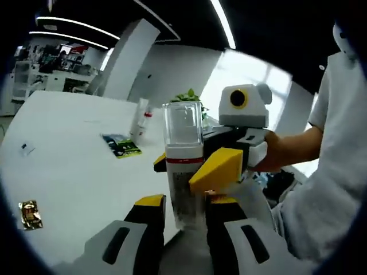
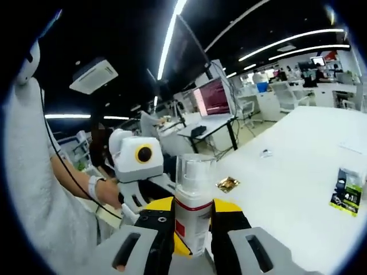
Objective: Arrange the skincare products in the storage area until every visible bottle or jar stands upright without overlapping.
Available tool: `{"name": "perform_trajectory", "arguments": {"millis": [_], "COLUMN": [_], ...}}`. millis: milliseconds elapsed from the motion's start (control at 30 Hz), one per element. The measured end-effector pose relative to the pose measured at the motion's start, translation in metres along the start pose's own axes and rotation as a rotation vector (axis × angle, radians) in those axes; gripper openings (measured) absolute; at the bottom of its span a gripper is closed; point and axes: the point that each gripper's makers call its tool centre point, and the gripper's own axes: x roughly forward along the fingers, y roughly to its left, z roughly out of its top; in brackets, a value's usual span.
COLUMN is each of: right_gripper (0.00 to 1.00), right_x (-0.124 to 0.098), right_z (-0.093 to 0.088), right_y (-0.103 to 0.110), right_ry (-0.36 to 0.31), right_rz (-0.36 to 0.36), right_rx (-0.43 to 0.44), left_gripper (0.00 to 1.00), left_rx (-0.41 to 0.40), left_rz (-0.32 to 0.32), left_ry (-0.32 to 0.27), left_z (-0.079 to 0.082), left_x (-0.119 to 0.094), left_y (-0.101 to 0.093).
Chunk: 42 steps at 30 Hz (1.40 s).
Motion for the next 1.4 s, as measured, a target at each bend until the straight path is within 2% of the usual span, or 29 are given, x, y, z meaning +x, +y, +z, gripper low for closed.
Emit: {"name": "perform_trajectory", "arguments": {"millis": [67,167,267,367,467,567,667,900,1000,1100,1300,1400], "right_gripper": [0.17,0.17,0.17,0.17,0.17,0.17,0.18,0.18,0.18,0.18,0.18,0.18], "right_x": [-0.005,-0.013,-0.024,-0.034,-0.046,-0.059,-0.070,-0.094,-0.102,-0.110,-0.126,-0.135], "right_z": [0.002,0.005,0.010,0.013,0.017,0.022,0.023,0.025,0.025,0.023,0.014,0.008], "right_y": [-0.009,-0.024,-0.040,-0.054,-0.068,-0.082,-0.092,-0.115,-0.122,-0.130,-0.150,-0.166], "right_ry": [-0.008,-0.022,-0.044,-0.053,-0.074,-0.093,-0.101,-0.133,-0.148,-0.161,-0.169,-0.172], "right_rz": [-0.023,-0.069,-0.116,-0.159,-0.205,-0.250,-0.283,-0.365,-0.387,-0.418,-0.475,-0.514], "right_rx": [-0.016,-0.024,-0.027,-0.036,-0.037,-0.051,-0.055,-0.049,-0.047,-0.057,-0.057,-0.072], "left_gripper": [0.30,0.31,0.28,0.29,0.29,0.29,0.27,0.27,0.29,0.26,0.25,0.26], "left_rx": [0.042,0.152,0.187,0.212,0.264,0.264,0.237,0.246,0.288,0.328,0.334,0.329], "left_rz": [0.036,0.088,0.121,0.142,0.194,0.202,0.184,0.192,0.221,0.239,0.305,0.317], "left_ry": [0.020,0.069,0.148,0.172,0.231,0.250,0.263,0.312,0.347,0.352,0.327,0.350], "left_z": [-0.003,-0.010,-0.019,-0.023,-0.033,-0.037,-0.041,-0.054,-0.061,-0.062,-0.056,-0.062], "left_x": [0.001,0.001,0.001,0.000,-0.006,-0.005,-0.002,0.000,-0.002,0.000,-0.001,0.000], "left_y": [0.006,0.012,0.015,0.018,0.032,0.038,0.037,0.038,0.042,0.043,0.056,0.059]}}
